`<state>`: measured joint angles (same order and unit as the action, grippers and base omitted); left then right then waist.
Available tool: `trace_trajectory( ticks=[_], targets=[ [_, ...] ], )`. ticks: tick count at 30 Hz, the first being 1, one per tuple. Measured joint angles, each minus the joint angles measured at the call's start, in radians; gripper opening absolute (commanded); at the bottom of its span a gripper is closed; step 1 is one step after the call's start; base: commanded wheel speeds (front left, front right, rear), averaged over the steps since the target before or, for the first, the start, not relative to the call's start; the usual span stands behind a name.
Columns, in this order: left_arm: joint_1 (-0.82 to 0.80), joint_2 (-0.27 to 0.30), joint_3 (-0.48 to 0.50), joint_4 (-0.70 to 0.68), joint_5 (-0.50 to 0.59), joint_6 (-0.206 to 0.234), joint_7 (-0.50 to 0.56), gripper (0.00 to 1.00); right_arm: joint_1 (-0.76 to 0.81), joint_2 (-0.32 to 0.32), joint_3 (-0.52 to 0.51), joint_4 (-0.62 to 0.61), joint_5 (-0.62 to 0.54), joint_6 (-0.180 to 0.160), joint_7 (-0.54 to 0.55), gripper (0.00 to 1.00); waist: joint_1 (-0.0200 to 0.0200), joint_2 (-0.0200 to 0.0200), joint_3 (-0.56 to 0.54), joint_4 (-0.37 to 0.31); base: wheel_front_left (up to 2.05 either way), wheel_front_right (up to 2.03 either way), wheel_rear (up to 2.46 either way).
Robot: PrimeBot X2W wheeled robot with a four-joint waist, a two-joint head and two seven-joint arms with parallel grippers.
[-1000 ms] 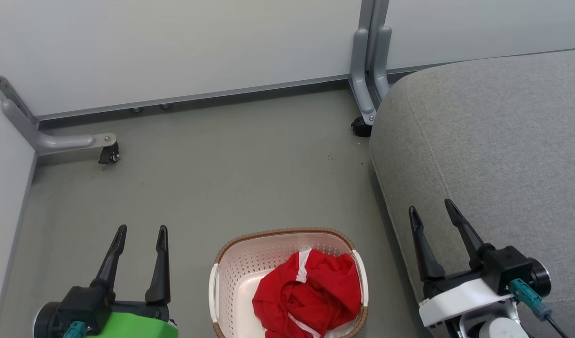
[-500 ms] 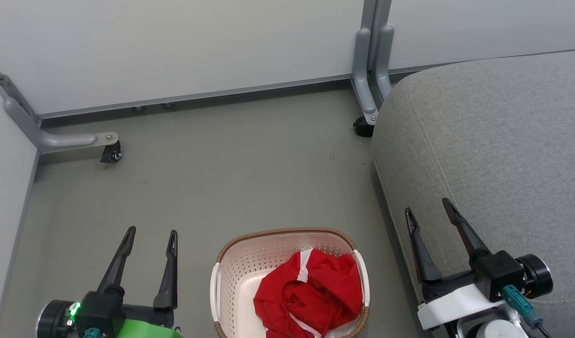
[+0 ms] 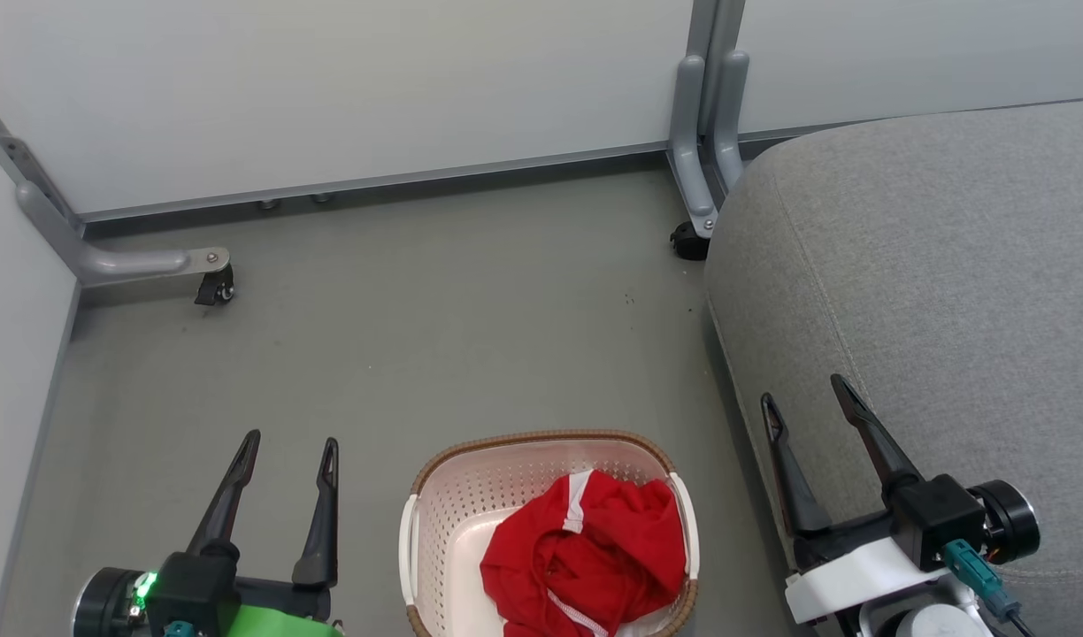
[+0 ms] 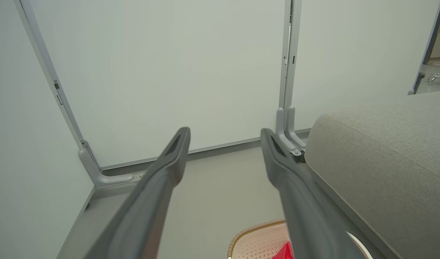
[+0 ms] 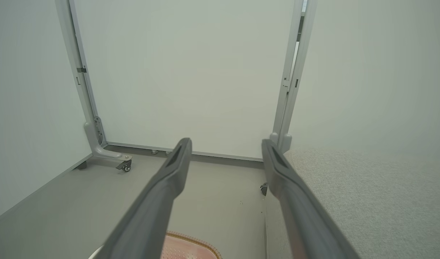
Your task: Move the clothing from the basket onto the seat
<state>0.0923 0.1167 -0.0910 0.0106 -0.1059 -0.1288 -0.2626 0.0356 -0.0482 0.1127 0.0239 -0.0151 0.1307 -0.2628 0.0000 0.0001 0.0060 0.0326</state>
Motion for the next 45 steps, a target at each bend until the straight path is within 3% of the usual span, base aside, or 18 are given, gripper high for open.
trace_trajectory(
  ticks=[19, 29, 39, 45],
  targets=[
    [0.0, 0.019, -0.013, 0.006, -0.014, 0.0, 0.0, 1.0, -0.001, 0.0, -0.007, -0.006, 0.012, 0.0, 0.0, 1.0, 0.0, 0.0, 0.025, 0.003, 0.0, 0.0, 0.0],
    [-0.065, 0.066, -0.03, -0.013, -0.055, 0.0, -0.001, 1.0, -0.061, 0.0, -0.078, -0.049, 0.066, 0.0, 0.0, 1.0, 0.0, 0.0, 0.121, -0.001, 0.0, 0.0, 0.0],
    [-0.258, 0.175, -0.183, -0.003, -0.129, 0.0, -0.001, 1.0, -0.193, -0.001, -0.17, -0.129, 0.101, 0.0, 0.0, 1.0, 0.0, 0.0, 0.302, -0.018, 0.0, 0.0, 0.0],
    [-0.402, 0.255, -0.353, 0.026, -0.167, 0.0, -0.002, 1.0, -0.257, -0.001, -0.177, -0.187, 0.099, 0.0, 0.0, 1.0, 0.0004, 0.0, 0.434, -0.038, 0.0, 0.0, 0.0]
  ],
)
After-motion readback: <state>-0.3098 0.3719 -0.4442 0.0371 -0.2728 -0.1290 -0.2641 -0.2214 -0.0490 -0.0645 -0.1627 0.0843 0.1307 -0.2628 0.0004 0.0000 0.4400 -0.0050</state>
